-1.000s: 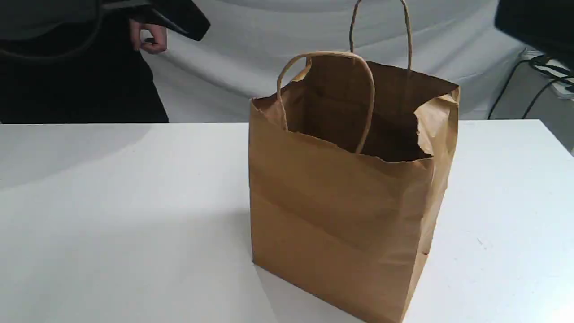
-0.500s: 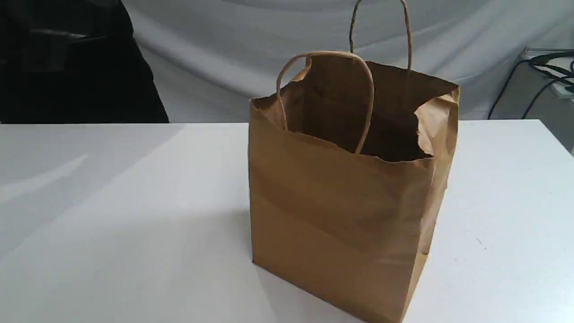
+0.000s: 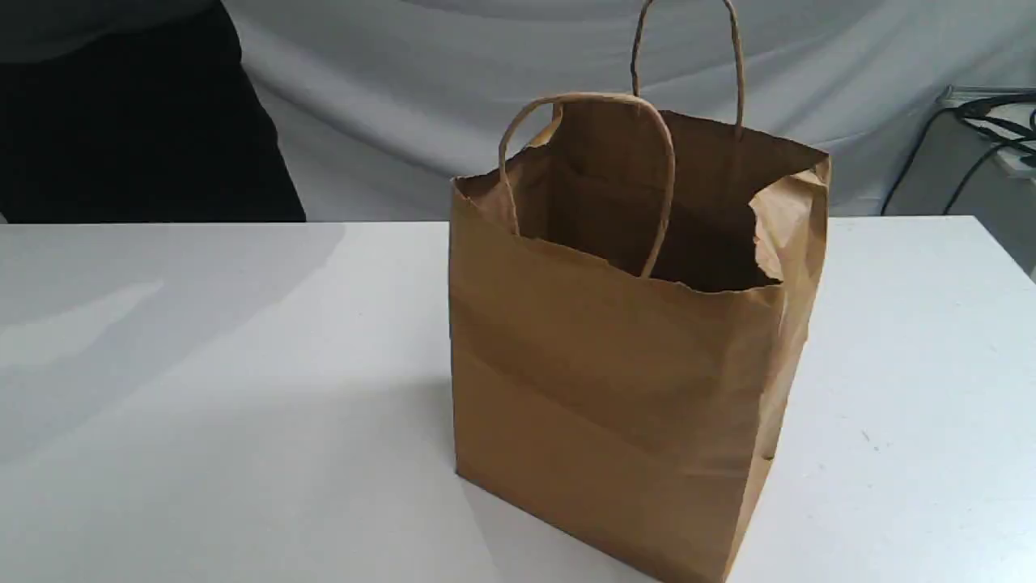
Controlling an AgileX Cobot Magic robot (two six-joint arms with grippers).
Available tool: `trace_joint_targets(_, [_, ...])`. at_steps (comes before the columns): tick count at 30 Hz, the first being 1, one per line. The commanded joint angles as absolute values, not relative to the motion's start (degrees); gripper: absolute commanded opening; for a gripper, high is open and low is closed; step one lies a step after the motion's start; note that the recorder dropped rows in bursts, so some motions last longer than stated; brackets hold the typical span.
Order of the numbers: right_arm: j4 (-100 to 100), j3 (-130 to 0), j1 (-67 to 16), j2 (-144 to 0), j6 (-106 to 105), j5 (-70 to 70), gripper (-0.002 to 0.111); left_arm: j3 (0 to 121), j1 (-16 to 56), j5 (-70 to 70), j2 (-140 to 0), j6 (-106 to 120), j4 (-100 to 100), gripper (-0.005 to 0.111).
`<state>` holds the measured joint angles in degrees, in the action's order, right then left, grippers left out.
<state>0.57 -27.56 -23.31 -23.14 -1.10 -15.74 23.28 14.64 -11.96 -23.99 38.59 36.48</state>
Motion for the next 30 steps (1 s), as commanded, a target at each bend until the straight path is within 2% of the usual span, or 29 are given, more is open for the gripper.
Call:
trace_joint_targets(1, [3.2,-27.2,-23.5,-22.2,-0.6,-15.5,0.000,21.1,14.6,-11.1,-21.4,37.9,37.1,0.000])
trace_joint_targets(25, [0.8,-27.2,-23.5,-21.9,-1.1,-14.5,0.000,20.8,14.6,-11.1,-20.1,38.0,37.1,0.000])
trace_joint_targets(30, [0.9,-24.6,-15.9,-19.2,-1.2,-10.2,0.000,20.8,14.6,-11.1,-20.1,37.8,37.1,0.000])
